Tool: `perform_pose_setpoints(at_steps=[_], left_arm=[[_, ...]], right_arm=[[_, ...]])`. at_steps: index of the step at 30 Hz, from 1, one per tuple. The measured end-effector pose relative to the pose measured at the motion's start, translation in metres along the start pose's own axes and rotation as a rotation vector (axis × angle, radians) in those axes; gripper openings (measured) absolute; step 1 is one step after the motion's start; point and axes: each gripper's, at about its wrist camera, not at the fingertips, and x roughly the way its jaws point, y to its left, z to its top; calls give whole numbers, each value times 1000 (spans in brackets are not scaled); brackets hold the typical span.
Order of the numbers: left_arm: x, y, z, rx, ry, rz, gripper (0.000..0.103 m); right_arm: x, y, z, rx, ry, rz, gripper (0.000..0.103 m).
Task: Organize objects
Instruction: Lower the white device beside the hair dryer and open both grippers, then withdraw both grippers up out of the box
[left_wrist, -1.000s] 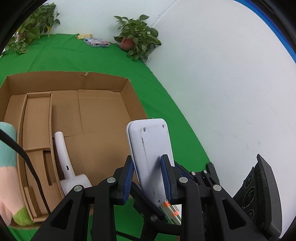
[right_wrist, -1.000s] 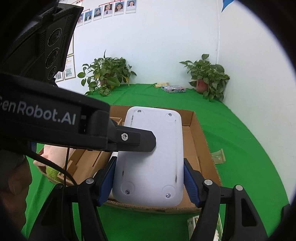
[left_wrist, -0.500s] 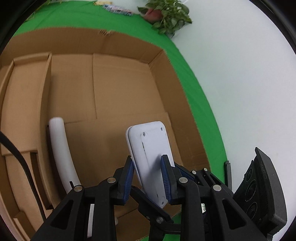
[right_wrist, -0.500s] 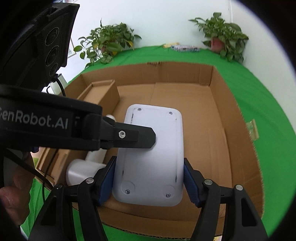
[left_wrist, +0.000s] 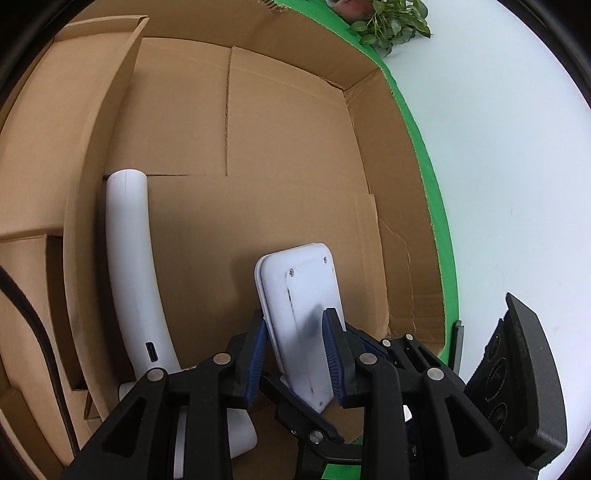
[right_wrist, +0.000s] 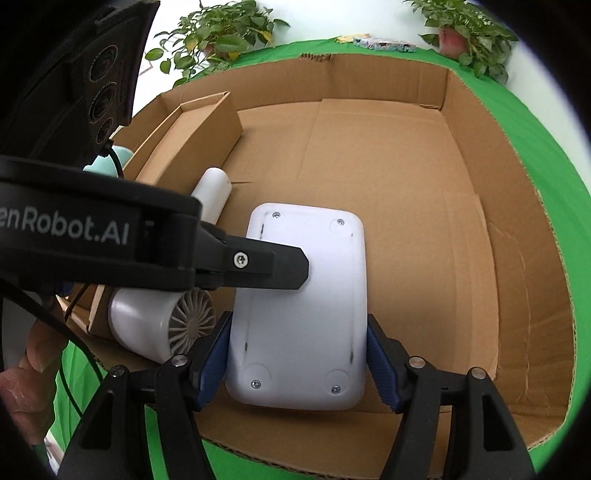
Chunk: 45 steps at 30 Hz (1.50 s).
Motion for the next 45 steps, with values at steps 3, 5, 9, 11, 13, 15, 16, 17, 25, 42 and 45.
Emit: perform_pose_setpoints(at_steps=[3,5,9,11,13,15,16,17,25,42,45], left_arm=[[-8,0,-5,6,-10,-14,33],[-15,-5,-14,28,-28,-14,34],[-43,-6,-27,69,-90,-43,35],[-61,-5,-34,78,-136,-41,35],[-76,-2,-43,91,-162,-49,35],[-85,0,-52,99,-175,-48,35],[-88,1,-58,101,-179,-45,35],[-93,4,-56,101,-181,-43,35],[-111,14,-68,96,-206,-62,35],[-102,32,-71,84,-271,57,35],[-107,31,-80,90,-331,98,35]], right_arm=[[-3,-2,2,-4,14,41,68],[-6,-1,1,-15,23,51,68],[-20,-3,3,-22,1,84,68],[-21,-7,7,-6,-4,80,68],[-14,-10,10,20,17,88,66],[-6,-11,11,53,43,107,64],[-2,-11,11,62,51,94,58],[1,-11,12,71,60,80,55],[0,-1,11,137,84,73,44],[1,11,14,153,115,43,50],[-17,25,9,72,19,-35,57]])
